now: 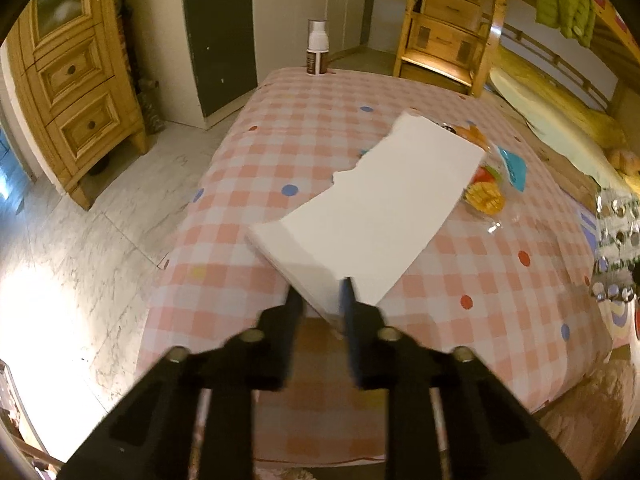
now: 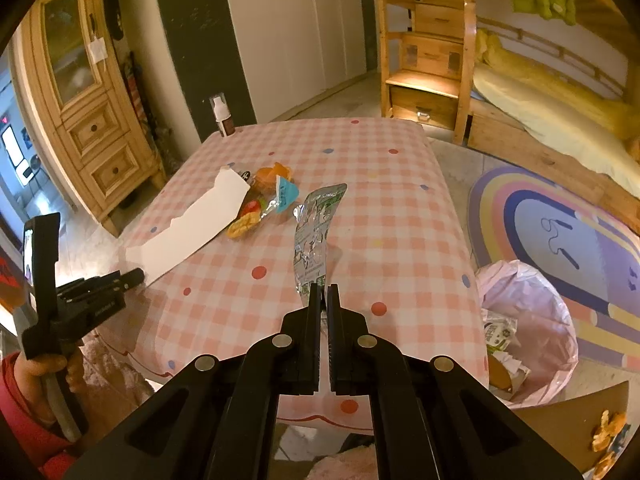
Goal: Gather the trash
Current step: 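Grasp the white paper sheet with the left gripper while the right gripper holds the blister pack, then carry sheet and blister pack over the pink trash bag while both grippers open to drop them, then reach the right gripper to the clear mango snack bag and grasp it, then grasp the orange peel with the left gripper while the right gripper holds the snack bag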
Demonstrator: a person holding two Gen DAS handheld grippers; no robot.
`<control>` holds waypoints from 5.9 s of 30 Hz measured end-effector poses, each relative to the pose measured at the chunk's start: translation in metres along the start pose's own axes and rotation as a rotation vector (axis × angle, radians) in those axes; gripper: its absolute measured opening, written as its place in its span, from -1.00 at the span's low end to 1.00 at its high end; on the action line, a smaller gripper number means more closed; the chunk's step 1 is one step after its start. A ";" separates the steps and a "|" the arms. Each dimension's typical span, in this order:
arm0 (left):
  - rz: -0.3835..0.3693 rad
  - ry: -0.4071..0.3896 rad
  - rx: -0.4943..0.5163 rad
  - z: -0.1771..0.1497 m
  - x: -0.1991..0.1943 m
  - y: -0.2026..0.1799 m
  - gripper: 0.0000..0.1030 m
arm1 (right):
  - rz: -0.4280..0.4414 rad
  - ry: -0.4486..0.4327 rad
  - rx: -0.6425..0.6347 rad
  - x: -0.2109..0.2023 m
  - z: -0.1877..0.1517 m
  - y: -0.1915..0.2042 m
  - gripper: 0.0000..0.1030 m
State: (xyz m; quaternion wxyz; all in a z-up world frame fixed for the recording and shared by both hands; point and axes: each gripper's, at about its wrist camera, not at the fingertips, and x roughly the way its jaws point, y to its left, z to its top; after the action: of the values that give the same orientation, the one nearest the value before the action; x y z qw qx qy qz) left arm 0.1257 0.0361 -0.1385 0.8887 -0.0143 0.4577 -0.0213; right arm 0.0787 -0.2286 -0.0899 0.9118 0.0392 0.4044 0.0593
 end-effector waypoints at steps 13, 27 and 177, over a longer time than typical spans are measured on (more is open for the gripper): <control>-0.065 -0.124 -0.022 0.013 -0.044 0.003 -1.00 | 0.014 -0.028 0.005 -0.013 0.002 0.000 -0.95; -0.255 -0.298 0.155 0.030 -0.120 -0.078 -1.00 | -0.077 -0.124 0.118 -0.060 -0.001 -0.057 -0.95; -0.126 -0.061 0.240 0.092 0.043 -0.112 0.22 | -0.092 -0.153 -0.020 0.030 0.079 -0.045 -0.93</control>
State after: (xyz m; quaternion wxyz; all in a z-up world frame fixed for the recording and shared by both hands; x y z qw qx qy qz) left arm 0.2230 -0.0769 -0.1154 0.8944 0.0626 0.4230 -0.1313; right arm 0.1612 -0.2707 -0.0644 0.9422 0.0160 0.3341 0.0184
